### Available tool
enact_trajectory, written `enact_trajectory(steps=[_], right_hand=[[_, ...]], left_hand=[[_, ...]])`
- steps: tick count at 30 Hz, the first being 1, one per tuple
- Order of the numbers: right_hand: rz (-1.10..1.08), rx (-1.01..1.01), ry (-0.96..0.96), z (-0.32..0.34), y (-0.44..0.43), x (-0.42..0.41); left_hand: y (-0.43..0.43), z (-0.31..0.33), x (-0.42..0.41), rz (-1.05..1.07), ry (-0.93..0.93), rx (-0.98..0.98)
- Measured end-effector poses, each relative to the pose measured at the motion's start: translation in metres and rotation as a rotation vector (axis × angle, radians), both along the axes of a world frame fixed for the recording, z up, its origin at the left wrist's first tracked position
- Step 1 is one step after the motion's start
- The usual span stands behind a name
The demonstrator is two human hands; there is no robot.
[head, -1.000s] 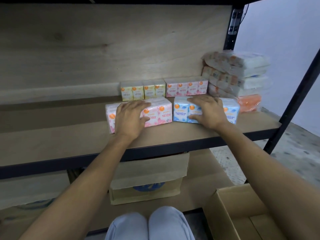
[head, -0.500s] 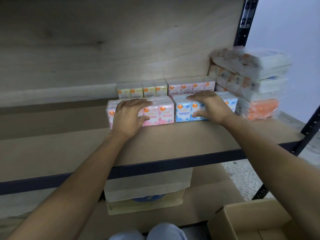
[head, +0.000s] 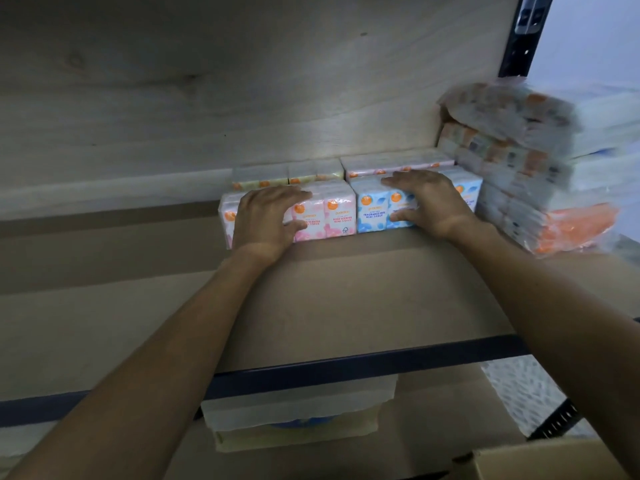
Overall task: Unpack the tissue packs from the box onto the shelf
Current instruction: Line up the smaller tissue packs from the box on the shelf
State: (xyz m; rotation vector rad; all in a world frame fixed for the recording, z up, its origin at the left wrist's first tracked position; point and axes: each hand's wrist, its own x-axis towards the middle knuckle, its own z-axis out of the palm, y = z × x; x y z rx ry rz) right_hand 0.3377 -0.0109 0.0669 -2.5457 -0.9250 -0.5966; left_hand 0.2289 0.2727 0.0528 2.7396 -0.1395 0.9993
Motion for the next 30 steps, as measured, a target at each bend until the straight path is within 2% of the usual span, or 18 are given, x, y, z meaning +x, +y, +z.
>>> enact_trajectory(steps=[23,30], right_hand=[[-0.041,0.006,-0.071,-0.008,0.007,0.02],[-0.144,-0.132,-0.039,0.009,0.013,0.002]], left_hand=[[0.006,-0.002,0.025,-0.059,-0.06,-0.028],[-0.002,0.009,0.018,-0.038,-0.012,-0.014]])
